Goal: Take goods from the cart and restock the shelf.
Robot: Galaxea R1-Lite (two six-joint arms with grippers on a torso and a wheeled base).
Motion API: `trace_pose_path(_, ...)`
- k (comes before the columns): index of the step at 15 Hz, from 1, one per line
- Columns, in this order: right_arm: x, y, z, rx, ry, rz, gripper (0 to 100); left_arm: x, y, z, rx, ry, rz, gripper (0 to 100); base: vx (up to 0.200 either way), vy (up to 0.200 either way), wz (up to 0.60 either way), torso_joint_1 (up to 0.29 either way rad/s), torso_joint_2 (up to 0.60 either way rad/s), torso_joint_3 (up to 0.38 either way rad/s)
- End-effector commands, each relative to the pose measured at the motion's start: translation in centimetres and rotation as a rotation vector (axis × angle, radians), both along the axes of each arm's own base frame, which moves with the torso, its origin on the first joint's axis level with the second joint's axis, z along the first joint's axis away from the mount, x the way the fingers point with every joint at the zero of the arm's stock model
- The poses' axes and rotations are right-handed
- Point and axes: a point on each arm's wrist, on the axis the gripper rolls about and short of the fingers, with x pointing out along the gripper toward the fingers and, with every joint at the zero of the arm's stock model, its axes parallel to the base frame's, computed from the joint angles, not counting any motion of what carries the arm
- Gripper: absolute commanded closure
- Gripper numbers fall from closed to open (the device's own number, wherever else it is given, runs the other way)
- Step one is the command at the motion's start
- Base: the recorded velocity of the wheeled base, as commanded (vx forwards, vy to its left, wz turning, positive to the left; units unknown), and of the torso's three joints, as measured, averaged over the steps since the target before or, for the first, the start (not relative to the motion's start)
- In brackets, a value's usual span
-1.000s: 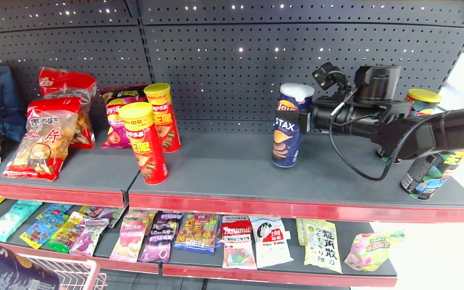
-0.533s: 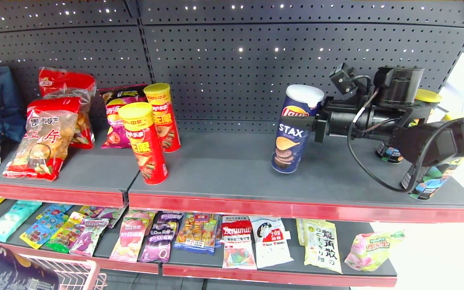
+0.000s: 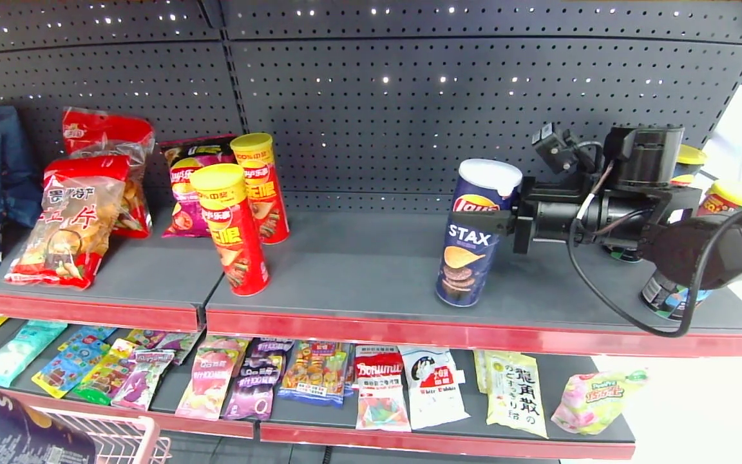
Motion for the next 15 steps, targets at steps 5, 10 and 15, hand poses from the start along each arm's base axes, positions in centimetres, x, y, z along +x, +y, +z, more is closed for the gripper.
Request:
trace_pose_path(5,0.1,0.1,-0.9,-0.003,0.023,0.033,100,0.0,0.0,0.1,0.0,0.001,0.0,100,0.0,0.0,0.0,0.0,0.0,0.0)
trace_pose_path(10,0.5,-0.5,-1.7,-0.022,0.023,0.019,100,0.1,0.0,0.0,0.001,0.005,0.0,100,0.0,0.0,0.0,0.0,0.0,0.0)
trace_pose_path(15,0.3,-0.5,-2.0,-0.021,0.034,0.042,100,0.1,0.0,0.0,0.0,0.002,0.0,100,0.0,0.0,0.0,0.0,0.0,0.0)
